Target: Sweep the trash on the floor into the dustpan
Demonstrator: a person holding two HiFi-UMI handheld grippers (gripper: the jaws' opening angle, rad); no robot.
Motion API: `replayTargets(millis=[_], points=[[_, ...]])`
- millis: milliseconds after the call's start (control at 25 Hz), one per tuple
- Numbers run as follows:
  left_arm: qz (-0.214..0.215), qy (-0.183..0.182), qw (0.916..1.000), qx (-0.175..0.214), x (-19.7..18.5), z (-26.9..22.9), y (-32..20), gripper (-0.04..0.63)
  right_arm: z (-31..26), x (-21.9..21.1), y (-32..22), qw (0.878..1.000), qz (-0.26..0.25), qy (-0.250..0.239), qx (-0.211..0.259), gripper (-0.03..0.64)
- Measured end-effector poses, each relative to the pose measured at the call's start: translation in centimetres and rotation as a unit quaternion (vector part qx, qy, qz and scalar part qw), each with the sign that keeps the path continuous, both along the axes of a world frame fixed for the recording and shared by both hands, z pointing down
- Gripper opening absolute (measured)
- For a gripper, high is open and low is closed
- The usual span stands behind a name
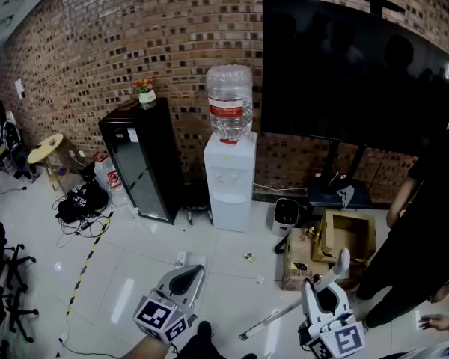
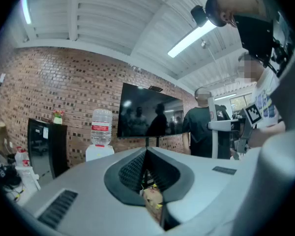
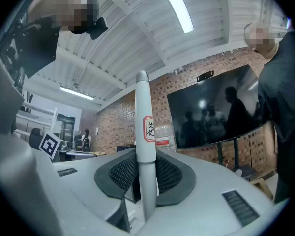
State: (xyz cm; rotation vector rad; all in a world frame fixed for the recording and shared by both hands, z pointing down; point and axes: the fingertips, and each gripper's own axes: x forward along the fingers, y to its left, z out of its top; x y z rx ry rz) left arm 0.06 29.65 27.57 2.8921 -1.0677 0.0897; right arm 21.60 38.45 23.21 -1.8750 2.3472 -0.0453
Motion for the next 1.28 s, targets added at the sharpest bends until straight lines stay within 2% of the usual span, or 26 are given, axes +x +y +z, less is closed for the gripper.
replayTargets(millis=[200, 560, 760, 880, 1080, 1280], points=[[-0.019, 0.036, 0.9991, -0.015, 0.0, 0.8, -3.8, 0.006, -0.4, 1.6, -3.3, 1.0, 0.012, 0.009, 0.01, 0.1], [-0.009, 0.037, 0.9991, -0.02, -2.9, 1.8, -12.0, 0.006, 0.2, 0.9, -9.7, 0.999, 0.042, 0.012, 0.01, 0.1], [0.033, 0.045, 0.9984, -0.01, -4.4, 1.4, -16.4, 0.006, 0.2, -0.7, -14.5, 0.998, 0.053, 0.02, 0.009, 0.098], [0.033, 0.047, 0.9983, -0.006, -5.8, 1.7, -19.6, 0.006, -0.3, -1.5, -17.6, 0.997, 0.067, 0.023, 0.027, 0.098], [0.038, 0.057, 0.9974, -0.02, -8.1, 2.6, -25.8, 0.006, 0.4, -2.0, -23.3, 0.995, 0.099, 0.015, 0.028, 0.098], [0.057, 0.059, 0.9962, -0.03, -9.0, 3.2, -29.2, 0.006, 0.5, -2.4, -27.3, 0.994, 0.105, 0.025, 0.032, 0.098]])
